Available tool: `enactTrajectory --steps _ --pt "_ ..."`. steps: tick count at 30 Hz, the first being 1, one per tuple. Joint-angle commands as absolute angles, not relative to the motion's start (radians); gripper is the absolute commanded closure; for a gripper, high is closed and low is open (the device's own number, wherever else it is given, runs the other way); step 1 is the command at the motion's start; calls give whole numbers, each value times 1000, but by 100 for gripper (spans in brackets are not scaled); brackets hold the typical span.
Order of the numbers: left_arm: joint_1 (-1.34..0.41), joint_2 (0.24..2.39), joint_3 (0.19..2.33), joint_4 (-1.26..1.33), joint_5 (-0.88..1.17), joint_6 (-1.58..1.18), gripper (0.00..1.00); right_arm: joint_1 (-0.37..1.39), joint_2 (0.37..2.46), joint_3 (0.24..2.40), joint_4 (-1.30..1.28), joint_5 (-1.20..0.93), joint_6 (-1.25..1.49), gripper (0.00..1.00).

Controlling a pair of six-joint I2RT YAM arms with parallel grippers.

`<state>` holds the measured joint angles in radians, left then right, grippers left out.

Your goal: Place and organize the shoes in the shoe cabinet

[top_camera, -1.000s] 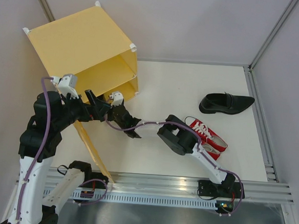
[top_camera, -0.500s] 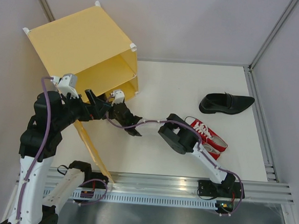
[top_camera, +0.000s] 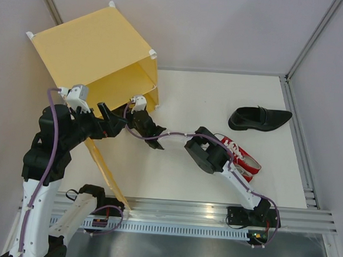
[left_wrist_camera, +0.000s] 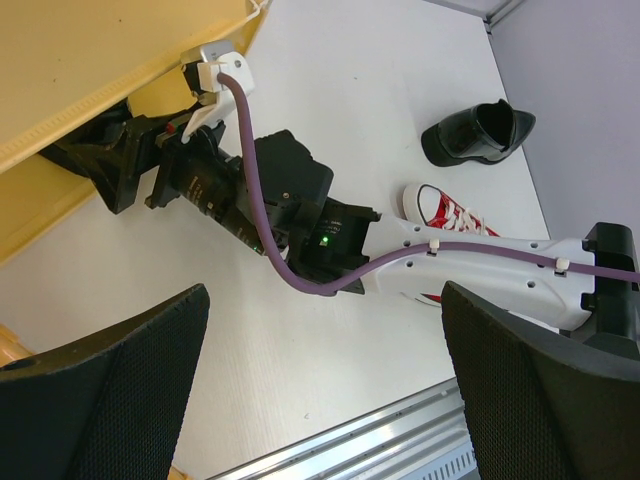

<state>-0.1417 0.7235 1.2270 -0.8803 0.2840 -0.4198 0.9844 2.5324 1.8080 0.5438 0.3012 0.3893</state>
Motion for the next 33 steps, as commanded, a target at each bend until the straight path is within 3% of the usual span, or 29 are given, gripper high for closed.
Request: enactTrajectory --steps 1,5,10,15,33 --pt "-138 718 1215 -897 253 -408 0 979 2537 1844 571 275 391 19" --pt "-138 716 1213 -897 256 -408 0 980 2536 1833 584 238 399 21" --pt "-138 706 1213 -899 256 -410 0 988 2528 1832 584 192 399 32" --pt "-138 707 1213 -899 258 -416 0 1005 2508 1824 583 176 393 36" --pt "-138 710 1212 -893 267 -425 0 1028 2485 1829 584 166 423 37"
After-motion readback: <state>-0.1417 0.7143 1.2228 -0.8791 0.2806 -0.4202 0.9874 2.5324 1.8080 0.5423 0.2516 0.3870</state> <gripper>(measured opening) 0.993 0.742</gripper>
